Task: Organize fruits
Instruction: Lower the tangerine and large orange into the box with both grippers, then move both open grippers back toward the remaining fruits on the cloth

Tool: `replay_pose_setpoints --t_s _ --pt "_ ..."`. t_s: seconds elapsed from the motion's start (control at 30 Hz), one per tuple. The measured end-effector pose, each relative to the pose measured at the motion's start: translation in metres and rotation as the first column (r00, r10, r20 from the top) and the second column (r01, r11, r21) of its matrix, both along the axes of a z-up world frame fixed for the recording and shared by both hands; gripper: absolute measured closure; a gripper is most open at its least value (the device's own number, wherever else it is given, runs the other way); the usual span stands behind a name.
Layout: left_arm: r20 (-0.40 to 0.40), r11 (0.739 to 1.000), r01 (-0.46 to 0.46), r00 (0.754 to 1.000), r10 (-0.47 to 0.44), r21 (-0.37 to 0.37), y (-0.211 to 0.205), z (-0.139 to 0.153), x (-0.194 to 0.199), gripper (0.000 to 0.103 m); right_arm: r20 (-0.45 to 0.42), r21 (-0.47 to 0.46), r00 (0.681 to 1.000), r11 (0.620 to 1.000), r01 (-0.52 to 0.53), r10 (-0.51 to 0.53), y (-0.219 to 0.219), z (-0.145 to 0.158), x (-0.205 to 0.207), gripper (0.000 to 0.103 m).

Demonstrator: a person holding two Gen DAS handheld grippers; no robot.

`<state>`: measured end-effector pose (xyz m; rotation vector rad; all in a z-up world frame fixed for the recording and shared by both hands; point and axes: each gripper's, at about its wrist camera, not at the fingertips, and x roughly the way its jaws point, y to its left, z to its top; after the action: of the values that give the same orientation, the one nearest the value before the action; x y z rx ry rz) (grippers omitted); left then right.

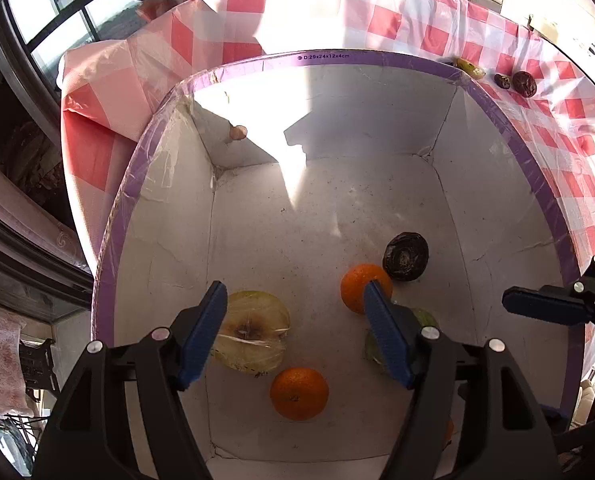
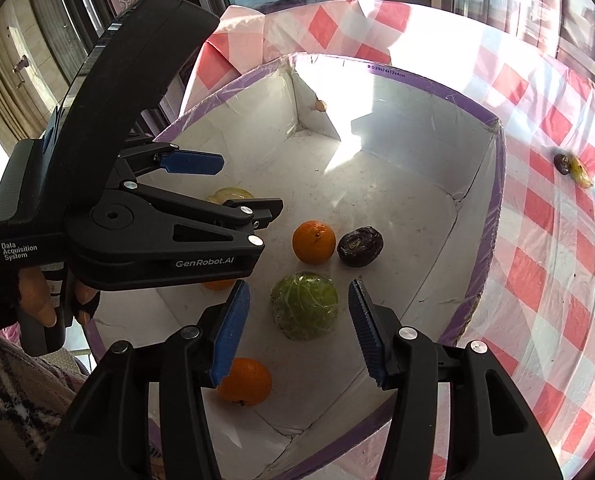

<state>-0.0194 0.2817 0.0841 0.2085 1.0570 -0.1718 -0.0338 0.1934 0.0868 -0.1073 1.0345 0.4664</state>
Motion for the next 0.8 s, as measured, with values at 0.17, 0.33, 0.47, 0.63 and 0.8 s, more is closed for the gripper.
replay_pose_setpoints --t_s 0.17,0.33,0.47,0.63,0.8 --pt "0.093 0.999 0.031 0.995 -0.032 0.007 -0.01 0.017 -0.002 0.016 0.024 0.059 0.999 0.998 0.032 -0.033 -0.011 0.008 0.0 0.048" --pt "0.217 0.999 0.046 0.975 -0.048 0.015 -0.024 0.041 -0.006 0.006 0.08 0.125 0.989 0.986 0.111 -0.121 -0.035 0.023 -0.001 0.046" --pt "0.249 0.999 0.052 0.967 -0.048 -0.007 -0.037 0.051 -0.003 0.004 0.085 0.168 0.976 0.969 0.182 -0.198 -0.061 0.028 0.0 0.039" --pt "0.241 0.997 0.076 0.968 -0.074 -0.001 -0.061 0.052 0.003 0.004 0.064 0.217 0.951 0.934 0.283 -0.302 -0.099 0.032 -0.005 0.037" --pt "0.233 0.995 0.086 0.97 -0.071 -0.056 -0.086 0.061 0.016 0.002 0.007 0.235 0.894 0.87 0.434 -0.448 -0.149 0.024 -0.012 0.035"
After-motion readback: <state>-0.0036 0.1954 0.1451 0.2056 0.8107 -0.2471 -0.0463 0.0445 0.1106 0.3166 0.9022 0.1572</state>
